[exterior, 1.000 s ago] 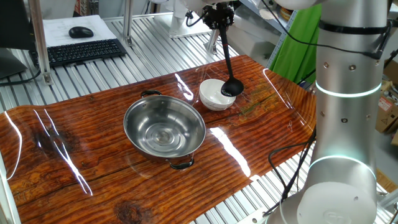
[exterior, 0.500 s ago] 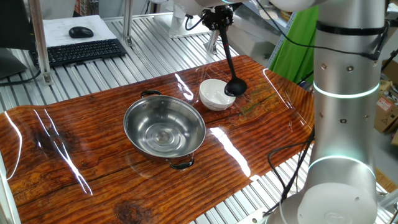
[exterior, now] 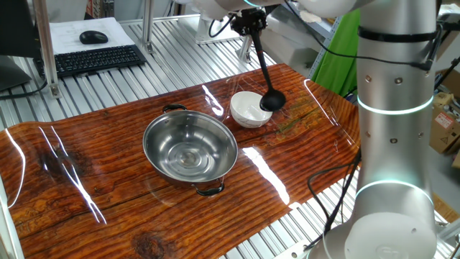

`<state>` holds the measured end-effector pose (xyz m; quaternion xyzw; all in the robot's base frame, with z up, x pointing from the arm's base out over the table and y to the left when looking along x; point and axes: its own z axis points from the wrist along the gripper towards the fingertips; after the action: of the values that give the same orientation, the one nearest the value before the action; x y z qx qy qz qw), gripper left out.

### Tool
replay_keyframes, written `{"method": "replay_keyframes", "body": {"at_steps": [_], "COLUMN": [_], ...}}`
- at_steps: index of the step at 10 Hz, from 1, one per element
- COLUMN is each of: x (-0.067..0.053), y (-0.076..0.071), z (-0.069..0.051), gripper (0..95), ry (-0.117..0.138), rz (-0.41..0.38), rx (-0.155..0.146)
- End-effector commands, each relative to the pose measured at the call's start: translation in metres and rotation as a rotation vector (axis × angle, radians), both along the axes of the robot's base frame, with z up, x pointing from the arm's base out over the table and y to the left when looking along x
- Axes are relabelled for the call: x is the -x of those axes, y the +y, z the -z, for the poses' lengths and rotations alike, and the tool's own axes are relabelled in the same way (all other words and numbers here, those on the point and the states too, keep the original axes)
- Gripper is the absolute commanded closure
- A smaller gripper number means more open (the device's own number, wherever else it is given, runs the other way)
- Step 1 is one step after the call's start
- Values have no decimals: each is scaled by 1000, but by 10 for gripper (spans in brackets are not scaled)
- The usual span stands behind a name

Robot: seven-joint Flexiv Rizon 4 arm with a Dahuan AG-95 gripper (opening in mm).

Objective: Scoop water with a large spoon from one bowl to another

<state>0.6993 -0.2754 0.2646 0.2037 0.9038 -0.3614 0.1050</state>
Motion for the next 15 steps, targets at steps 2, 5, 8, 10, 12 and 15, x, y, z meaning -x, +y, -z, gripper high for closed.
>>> {"method": "replay_keyframes", "body": {"at_steps": [2, 5, 8, 10, 12, 15], "x": [-1, -1, -1, -1, -1, -2], "y": [0, 1, 4, 5, 6, 8], "z": [0, 0, 1, 1, 2, 3], "gripper": [950, 950, 950, 950, 950, 950], "ry": [16, 30, 52, 72, 78, 75], "rz": [-10, -19, -27, -43, -51, -47], "rx": [17, 30, 50, 72, 92, 82]}}
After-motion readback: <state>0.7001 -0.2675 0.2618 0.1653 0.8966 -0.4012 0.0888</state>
